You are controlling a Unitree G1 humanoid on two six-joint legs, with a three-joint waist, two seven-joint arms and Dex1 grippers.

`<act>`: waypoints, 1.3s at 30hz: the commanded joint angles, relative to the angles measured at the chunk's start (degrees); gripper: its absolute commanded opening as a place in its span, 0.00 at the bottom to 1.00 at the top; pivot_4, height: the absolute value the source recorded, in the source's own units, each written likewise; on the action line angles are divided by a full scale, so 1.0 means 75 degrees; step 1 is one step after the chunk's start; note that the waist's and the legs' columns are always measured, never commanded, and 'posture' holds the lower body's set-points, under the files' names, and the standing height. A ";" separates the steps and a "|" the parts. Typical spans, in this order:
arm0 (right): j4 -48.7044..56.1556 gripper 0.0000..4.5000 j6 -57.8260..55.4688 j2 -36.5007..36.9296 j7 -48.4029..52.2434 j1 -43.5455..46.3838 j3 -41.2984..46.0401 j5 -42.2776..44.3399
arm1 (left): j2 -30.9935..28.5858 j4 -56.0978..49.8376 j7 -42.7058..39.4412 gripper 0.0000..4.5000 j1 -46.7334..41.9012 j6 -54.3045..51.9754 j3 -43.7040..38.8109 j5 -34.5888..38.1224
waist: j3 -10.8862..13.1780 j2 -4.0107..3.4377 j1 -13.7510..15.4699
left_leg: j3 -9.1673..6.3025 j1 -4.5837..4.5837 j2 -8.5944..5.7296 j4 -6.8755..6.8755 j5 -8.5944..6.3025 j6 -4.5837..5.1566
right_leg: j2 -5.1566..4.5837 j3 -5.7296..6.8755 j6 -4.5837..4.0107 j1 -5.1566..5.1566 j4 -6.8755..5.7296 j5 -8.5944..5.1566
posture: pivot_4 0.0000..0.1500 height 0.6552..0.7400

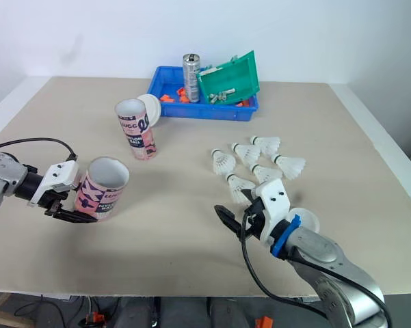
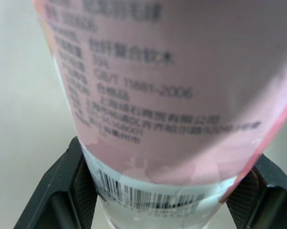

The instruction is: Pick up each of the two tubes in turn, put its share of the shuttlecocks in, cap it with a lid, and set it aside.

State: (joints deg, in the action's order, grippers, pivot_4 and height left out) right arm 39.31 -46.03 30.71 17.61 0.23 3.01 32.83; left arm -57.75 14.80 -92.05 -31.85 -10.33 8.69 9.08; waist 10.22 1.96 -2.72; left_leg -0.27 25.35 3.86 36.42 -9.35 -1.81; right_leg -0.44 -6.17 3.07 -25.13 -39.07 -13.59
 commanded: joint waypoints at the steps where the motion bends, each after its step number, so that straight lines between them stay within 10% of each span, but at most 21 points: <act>1: -0.0278 1.00 0.0221 -0.0181 -0.0176 0.0260 -0.0302 -0.0467 | -0.0104 -0.0116 -0.0060 0.69 -0.0192 0.0218 0.0163 -0.0072 | 0.0000 -0.0001 0.0001 | 0.0000 0.0004 0.0000 -0.0002 0.0000 0.0000 | 0.0000 -0.0001 0.0003 -0.0002 0.0000 -0.0005 | 1.00 0.57; 14: -0.1252 1.00 0.0484 -0.0584 -0.0117 0.0771 -0.0637 -0.1269 | -0.0124 -0.0344 -0.0052 0.69 -0.0058 0.0303 0.0279 -0.0190 | 0.0000 -0.0001 0.0006 | -0.0004 0.0003 -0.0002 -0.0001 -0.0001 0.0003 | 0.0003 -0.0003 0.0010 0.0004 -0.0001 -0.0008 | 1.00 0.57; 27: -0.0810 0.01 0.0737 -0.0108 0.0586 0.0814 -0.0581 -0.1711 | -0.0007 -0.0425 0.0033 0.68 0.0015 0.0358 0.0292 -0.0274 | 0.0000 -0.0003 0.0013 | -0.0004 0.0006 -0.0003 0.0000 -0.0002 0.0002 | 0.0003 -0.0006 0.0015 0.0006 0.0000 -0.0013 | 1.00 0.57; 39: -0.0193 0.01 0.1640 0.1284 0.2874 0.1804 -0.0354 -0.1240 | 0.0124 -0.0397 0.0076 0.68 0.0002 0.0367 0.0325 -0.0290 | 0.0009 -0.0026 0.0015 | -0.0003 0.0003 -0.0006 0.0006 -0.0002 0.0003 | 0.0001 -0.0009 0.0016 0.0012 -0.0001 -0.0012 | 1.00 0.57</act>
State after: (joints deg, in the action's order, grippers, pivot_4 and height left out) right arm 33.70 -38.75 37.89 32.87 10.37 -2.02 21.60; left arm -57.49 12.42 -91.27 -32.34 -7.69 10.12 7.33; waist 10.29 1.77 -2.61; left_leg -0.26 25.38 3.80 36.52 -9.36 -1.80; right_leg -0.45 -6.28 3.23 -25.04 -39.07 -13.66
